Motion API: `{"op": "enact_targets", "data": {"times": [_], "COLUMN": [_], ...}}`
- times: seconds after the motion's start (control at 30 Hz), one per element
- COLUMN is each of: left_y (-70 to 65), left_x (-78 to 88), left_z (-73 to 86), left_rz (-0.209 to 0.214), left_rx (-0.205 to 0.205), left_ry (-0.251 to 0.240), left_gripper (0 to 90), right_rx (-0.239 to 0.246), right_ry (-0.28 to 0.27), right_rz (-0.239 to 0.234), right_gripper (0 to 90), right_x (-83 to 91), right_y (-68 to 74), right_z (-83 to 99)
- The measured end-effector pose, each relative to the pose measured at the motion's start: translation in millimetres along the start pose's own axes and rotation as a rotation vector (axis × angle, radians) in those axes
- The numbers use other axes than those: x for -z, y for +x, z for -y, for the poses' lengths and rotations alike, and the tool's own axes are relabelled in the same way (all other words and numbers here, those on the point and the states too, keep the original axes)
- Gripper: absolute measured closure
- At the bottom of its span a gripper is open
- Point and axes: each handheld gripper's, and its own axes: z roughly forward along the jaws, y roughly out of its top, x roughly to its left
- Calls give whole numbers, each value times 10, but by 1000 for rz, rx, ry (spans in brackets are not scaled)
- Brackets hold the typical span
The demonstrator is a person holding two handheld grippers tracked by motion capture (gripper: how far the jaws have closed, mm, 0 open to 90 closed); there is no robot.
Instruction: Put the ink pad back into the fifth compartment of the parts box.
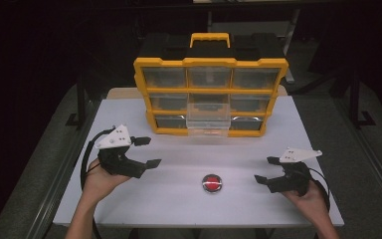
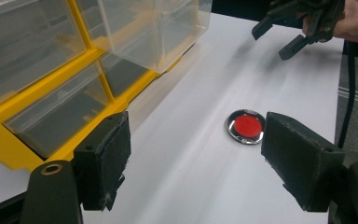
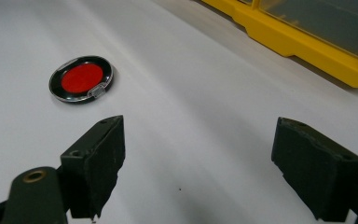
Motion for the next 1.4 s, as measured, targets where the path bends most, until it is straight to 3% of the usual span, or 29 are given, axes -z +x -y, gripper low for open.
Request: {"op": "enact_targets", "data": {"times": [0.2, 0.33, 0.53, 0.77, 0.9, 1.2, 1.4], "left_y": [-49, -62, -43, -44, -18, 6, 6], "left_x": [-19, -41, -26, -55, -61, -46, -68], "left_z": [158, 287, 444, 555, 624, 705, 729], "left_rz": [-18, -40, -51, -78, -80, -96, -95], "left_rx": [23, 16, 61, 58, 83, 87, 97], "left_ry": [-10, 20, -24, 15, 13, 18, 17], "left_gripper": [239, 239, 240, 234, 227, 208, 200], "right_rx": [2, 0, -9, 13, 15, 58, 80], "right_ry": [4, 11, -1, 4, 16, 51, 70], "right_rz": [-4, -5, -6, -11, -36, -86, -140], "right_gripper": [164, 164, 164, 164, 164, 164, 164], "right_x": [-9, -22, 1, -3, -24, -94, -208], "right_y": [0, -1, 0, 15, 43, 167, 244], "right_z": [2, -2, -3, -23, -46, -142, -314]}}
